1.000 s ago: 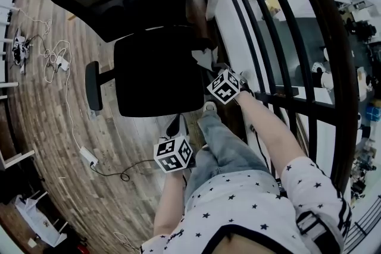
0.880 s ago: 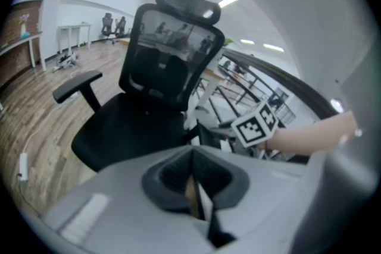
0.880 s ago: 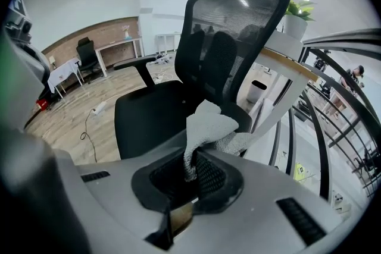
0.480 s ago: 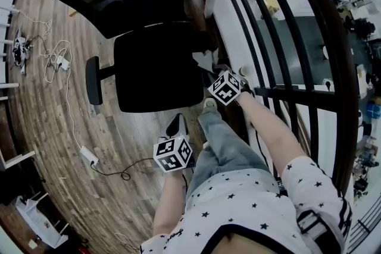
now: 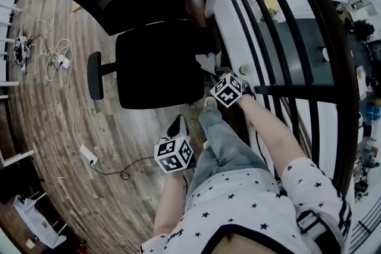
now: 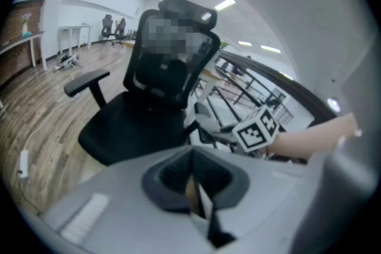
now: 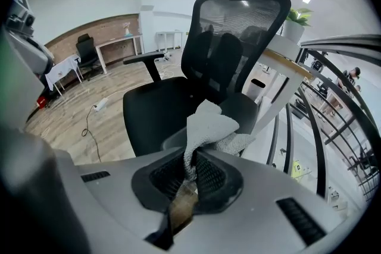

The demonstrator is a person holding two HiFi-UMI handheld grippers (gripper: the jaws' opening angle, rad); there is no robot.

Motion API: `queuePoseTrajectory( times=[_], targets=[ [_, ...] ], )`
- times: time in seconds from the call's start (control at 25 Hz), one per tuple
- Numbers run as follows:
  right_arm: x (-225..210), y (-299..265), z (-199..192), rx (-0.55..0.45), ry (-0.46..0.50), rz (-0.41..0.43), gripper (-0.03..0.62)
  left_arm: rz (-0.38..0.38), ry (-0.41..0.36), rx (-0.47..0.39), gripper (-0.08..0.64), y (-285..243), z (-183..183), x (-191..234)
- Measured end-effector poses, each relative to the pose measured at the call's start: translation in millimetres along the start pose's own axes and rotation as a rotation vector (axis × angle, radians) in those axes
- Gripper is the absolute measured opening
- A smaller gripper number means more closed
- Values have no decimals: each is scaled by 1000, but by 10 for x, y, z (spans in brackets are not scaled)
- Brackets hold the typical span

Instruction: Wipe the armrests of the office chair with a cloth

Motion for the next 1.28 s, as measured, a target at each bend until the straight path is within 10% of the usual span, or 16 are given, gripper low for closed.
queuePoseTrajectory(
  times=[1.28],
  targets=[
    [635, 757, -72, -114, -22, 48, 31, 8, 15, -82, 6, 549, -431, -184]
  ],
)
Point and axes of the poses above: the fingertips, and each gripper's own axes: y backward along the fingers, x to its left, z out of its top, the point moved 5 cm from there along y, backward along the fingers, and after that the axes turned 4 degrees about y, right-handed, at the moved point
